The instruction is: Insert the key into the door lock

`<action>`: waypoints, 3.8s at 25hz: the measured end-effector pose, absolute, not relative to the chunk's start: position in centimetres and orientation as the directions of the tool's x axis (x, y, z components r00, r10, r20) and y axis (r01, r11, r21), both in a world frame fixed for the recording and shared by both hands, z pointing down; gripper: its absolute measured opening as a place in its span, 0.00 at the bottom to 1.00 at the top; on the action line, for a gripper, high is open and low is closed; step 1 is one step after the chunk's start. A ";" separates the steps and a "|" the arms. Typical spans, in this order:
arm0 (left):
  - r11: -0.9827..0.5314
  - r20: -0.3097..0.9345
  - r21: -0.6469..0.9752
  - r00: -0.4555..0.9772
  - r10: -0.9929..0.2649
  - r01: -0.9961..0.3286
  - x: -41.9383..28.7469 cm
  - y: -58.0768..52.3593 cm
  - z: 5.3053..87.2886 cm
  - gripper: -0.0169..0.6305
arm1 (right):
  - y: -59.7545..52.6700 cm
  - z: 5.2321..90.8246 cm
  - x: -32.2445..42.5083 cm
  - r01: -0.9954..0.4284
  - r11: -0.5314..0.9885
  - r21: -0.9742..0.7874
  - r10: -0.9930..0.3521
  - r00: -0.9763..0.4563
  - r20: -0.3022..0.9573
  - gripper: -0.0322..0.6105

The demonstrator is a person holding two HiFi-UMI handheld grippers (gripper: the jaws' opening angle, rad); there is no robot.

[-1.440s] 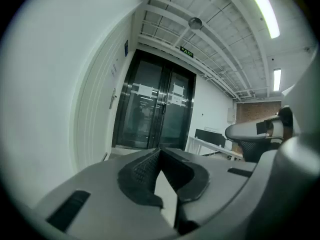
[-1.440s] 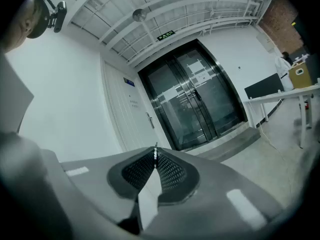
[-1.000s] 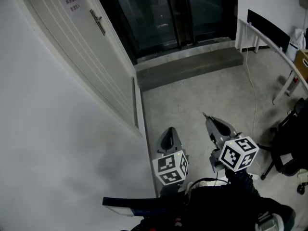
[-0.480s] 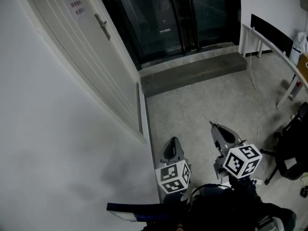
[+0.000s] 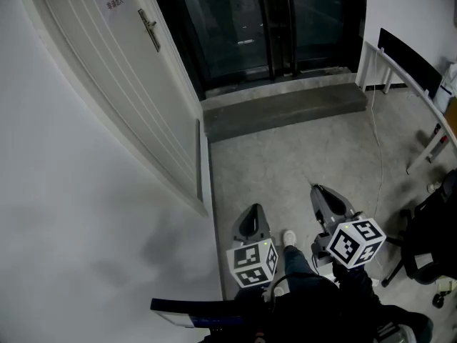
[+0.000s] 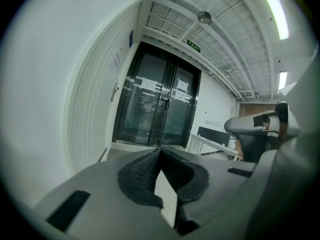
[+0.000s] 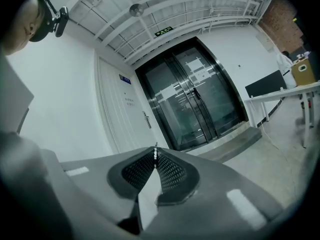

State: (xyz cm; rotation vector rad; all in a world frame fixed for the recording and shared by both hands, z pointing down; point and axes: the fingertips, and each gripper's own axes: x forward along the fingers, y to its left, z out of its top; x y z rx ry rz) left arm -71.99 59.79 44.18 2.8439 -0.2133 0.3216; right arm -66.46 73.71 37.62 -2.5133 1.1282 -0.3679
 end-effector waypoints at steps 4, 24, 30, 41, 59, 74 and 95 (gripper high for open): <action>-0.954 0.235 0.235 0.964 -0.128 -0.184 -66.5 58.8 44.2 0.03 | 72.8 37.7 -60.8 -0.676 -0.603 -0.424 -0.767 0.637 0.074 0.07; -0.941 0.199 0.229 0.958 -0.206 -0.250 -40.1 52.3 41.0 0.03 | 67.0 36.7 -34.6 -0.694 -0.566 -0.444 -0.800 0.592 0.095 0.07; -0.933 0.219 0.255 0.955 -0.202 -0.256 -35.8 49.3 42.1 0.03 | 63.5 37.6 -30.3 -0.699 -0.566 -0.437 -0.807 0.579 0.119 0.07; -0.937 0.135 0.268 0.972 -0.192 -0.223 -22.2 39.3 39.7 0.03 | 53.6 35.8 -17.4 -0.722 -0.573 -0.388 -0.800 0.595 0.075 0.07; -0.931 0.162 0.290 0.970 -0.179 -0.221 -9.4 25.9 40.6 0.03 | 40.1 35.8 -4.6 -0.706 -0.609 -0.361 -0.779 0.618 0.105 0.07; -0.904 0.191 0.277 0.941 -0.280 -0.325 4.1 19.7 41.8 0.03 | 33.0 36.3 10.4 -0.769 -0.527 -0.361 -0.841 0.533 0.092 0.07; -0.842 0.164 0.262 0.881 -0.443 -0.472 22.5 14.7 39.3 0.03 | 26.1 35.1 30.3 -0.866 -0.363 -0.345 -0.930 0.358 0.079 0.07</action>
